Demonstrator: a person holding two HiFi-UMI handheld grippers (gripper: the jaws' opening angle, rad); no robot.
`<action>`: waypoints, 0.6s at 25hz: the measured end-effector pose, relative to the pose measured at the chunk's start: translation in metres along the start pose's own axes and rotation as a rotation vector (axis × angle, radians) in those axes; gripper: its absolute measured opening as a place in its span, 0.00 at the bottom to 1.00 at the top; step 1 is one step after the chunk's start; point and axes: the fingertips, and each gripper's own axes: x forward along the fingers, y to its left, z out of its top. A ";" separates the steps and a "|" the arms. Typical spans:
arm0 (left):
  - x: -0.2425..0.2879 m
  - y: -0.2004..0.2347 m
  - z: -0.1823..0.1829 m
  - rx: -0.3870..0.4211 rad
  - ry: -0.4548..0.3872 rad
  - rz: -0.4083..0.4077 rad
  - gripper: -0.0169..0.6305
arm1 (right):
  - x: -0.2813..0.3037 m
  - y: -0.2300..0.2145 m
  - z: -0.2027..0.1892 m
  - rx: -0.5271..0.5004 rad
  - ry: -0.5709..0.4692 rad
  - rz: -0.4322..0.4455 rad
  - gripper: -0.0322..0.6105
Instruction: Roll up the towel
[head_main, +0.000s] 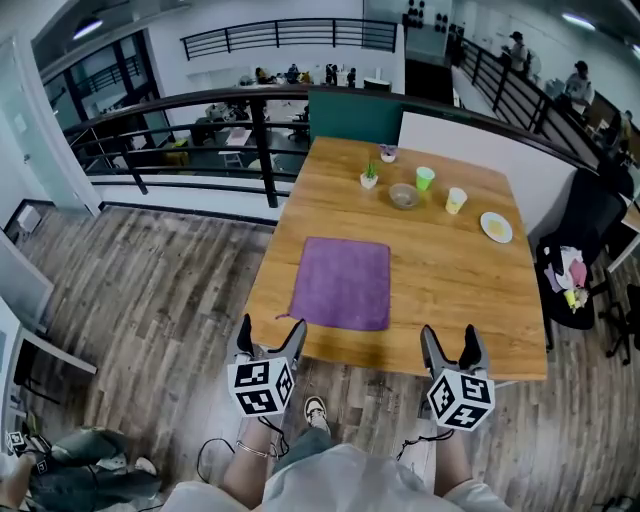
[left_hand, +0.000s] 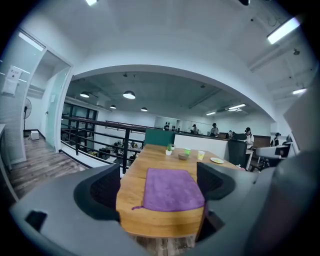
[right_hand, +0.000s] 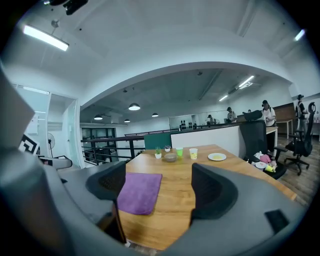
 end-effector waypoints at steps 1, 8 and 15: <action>0.012 0.005 0.004 0.002 0.003 -0.006 0.78 | 0.012 0.004 0.003 0.006 -0.002 0.000 0.69; 0.096 0.035 0.033 0.017 0.013 -0.053 0.78 | 0.087 0.015 0.025 0.015 -0.007 -0.043 0.68; 0.154 0.052 0.036 0.041 0.065 -0.092 0.78 | 0.135 0.020 0.029 0.034 0.008 -0.069 0.66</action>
